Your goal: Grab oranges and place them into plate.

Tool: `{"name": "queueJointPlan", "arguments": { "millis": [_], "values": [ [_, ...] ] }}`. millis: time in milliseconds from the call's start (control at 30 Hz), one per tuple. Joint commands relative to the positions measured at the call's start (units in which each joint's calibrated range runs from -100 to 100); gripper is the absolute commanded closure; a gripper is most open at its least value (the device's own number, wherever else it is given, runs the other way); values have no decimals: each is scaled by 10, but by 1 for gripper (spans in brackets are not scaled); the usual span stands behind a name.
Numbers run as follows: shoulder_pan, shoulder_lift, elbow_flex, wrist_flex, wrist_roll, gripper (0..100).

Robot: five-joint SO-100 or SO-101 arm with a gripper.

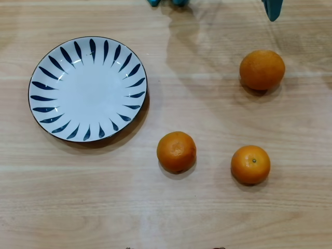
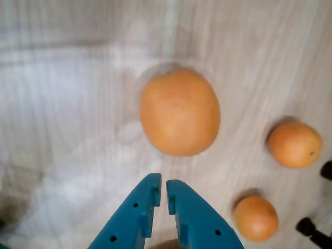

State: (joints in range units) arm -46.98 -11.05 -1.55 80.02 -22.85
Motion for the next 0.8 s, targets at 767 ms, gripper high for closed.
{"name": "queueJointPlan", "arguments": {
  "millis": [767],
  "values": [
    [22, 37, -97, -3, -297, 97]
  ]
}}
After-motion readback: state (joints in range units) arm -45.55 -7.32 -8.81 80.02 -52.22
